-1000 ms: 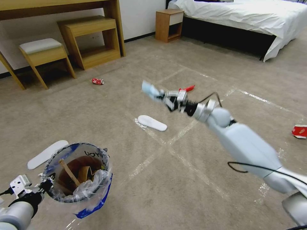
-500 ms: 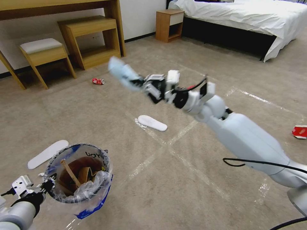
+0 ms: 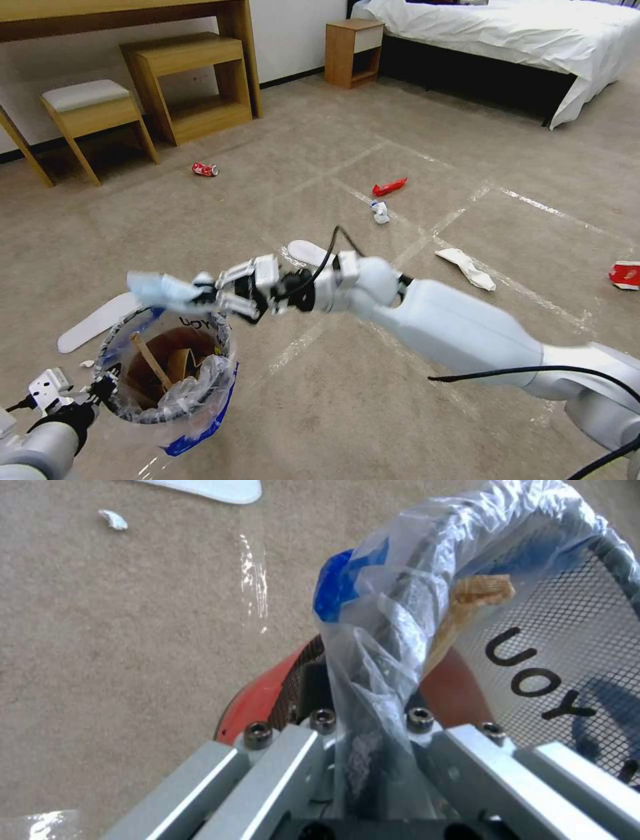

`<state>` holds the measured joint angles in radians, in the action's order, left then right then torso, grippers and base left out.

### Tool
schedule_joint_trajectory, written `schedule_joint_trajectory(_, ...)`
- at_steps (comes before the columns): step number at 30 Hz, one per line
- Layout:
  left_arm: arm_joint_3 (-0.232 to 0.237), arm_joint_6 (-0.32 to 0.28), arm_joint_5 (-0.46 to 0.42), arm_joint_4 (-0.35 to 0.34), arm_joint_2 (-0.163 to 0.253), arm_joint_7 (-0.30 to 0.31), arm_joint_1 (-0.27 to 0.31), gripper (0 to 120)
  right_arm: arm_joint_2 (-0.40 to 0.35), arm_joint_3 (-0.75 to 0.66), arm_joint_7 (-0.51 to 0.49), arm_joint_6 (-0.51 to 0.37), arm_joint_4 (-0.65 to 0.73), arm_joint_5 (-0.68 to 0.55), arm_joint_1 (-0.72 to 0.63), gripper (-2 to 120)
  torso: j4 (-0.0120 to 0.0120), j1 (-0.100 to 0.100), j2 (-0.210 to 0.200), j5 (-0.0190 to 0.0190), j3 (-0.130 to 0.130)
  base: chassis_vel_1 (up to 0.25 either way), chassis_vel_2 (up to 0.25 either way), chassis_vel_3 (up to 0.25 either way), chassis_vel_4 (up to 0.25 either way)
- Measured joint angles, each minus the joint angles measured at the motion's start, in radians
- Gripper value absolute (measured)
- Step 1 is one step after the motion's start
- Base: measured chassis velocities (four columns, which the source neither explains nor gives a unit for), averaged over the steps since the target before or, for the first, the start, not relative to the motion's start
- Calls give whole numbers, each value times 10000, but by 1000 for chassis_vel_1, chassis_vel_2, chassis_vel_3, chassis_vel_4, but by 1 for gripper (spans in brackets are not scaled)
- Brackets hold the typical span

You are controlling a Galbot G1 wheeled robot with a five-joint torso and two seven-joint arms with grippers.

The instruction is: Pick up the trash bin and place the garbage on the floor into it.

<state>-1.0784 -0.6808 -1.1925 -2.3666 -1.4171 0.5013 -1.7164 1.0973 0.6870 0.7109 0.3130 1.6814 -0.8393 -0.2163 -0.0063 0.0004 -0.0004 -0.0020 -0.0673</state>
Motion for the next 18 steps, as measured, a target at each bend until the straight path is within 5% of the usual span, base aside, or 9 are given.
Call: schedule_joint_trajectory(18,103,2,183,-28,-119,-146,1,0,612,528,249,403,-1406,785,-463,0,0,0,0,0,0,0,0,0,0)
